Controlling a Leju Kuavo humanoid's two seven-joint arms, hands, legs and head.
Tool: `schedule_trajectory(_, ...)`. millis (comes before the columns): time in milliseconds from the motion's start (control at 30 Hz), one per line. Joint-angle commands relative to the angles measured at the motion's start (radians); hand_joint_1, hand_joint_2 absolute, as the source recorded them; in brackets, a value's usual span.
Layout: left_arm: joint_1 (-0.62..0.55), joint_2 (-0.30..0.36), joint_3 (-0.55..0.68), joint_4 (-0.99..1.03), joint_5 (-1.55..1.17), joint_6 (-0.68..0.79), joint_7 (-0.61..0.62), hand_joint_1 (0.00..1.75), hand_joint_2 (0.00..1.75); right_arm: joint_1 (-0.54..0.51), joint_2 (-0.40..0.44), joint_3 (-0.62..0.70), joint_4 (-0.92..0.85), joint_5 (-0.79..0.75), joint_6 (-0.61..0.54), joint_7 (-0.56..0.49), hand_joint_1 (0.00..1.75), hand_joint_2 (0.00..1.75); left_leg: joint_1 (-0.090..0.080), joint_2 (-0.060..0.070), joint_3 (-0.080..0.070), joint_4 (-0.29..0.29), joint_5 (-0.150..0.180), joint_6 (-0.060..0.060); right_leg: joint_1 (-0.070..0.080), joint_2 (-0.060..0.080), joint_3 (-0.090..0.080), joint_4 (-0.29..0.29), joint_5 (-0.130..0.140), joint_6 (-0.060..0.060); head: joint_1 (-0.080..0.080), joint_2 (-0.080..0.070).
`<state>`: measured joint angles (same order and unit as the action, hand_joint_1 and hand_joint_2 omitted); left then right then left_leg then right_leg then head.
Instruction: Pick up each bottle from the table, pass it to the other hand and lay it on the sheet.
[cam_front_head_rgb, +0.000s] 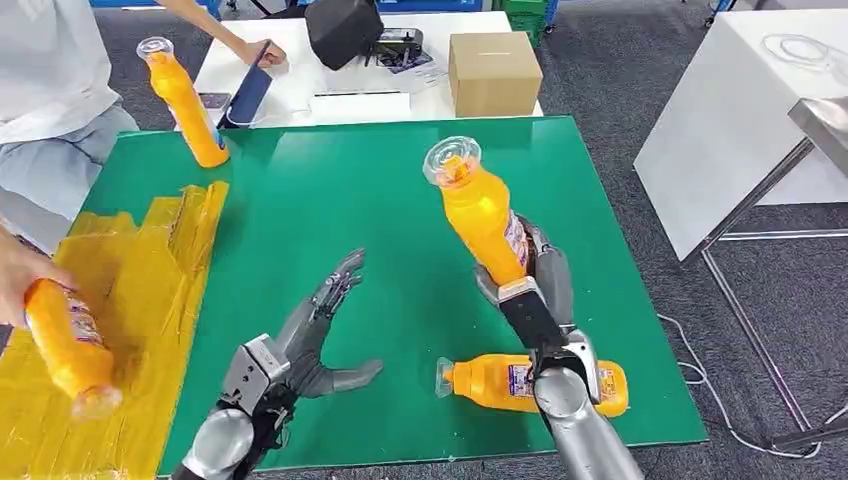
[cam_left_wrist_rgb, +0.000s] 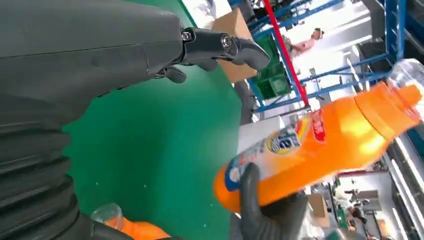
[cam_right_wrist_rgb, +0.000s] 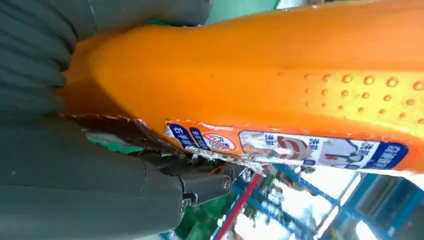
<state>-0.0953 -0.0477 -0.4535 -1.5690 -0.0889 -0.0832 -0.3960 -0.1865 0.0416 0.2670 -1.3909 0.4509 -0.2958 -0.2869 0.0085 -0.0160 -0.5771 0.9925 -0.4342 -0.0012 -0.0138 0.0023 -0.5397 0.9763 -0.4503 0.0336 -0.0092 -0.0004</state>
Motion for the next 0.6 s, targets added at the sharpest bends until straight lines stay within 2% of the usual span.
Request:
schedule_trajectory(33, -0.065, 0.027, -0.062, 0.024, 0.048, -0.018, 0.027, 0.00, 1.75, -0.061, 0.054, 0.142, 0.209, 0.004, 0.088, 0.000, 1.71, 1.75, 0.001, 0.003, 0.003, 0.000, -0.001, 0.000, 0.001, 0.002, 0.003, -0.001, 0.000, -0.001, 0.000, 0.000)
schedule_trajectory(300, -0.094, 0.014, -0.058, 0.072, 0.097, -0.024, 0.062, 0.00, 1.75, -0.074, 0.096, 0.283, 0.277, 0.030, 0.127, -0.011, 1.71, 1.75, 0.001, 0.004, 0.003, -0.001, -0.001, 0.000, 0.001, 0.002, 0.003, -0.002, 0.000, -0.002, 0.000, 0.000)
schedule_trajectory(600, -0.117, -0.004, -0.039, 0.135, 0.177, -0.037, 0.125, 0.00, 1.75, -0.065, 0.116, 0.391, 0.284, 0.100, 0.082, -0.024, 1.71, 1.75, 0.000, 0.002, 0.002, -0.001, 0.000, 0.000, 0.000, 0.001, 0.002, -0.001, 0.000, -0.001, 0.000, 0.000)
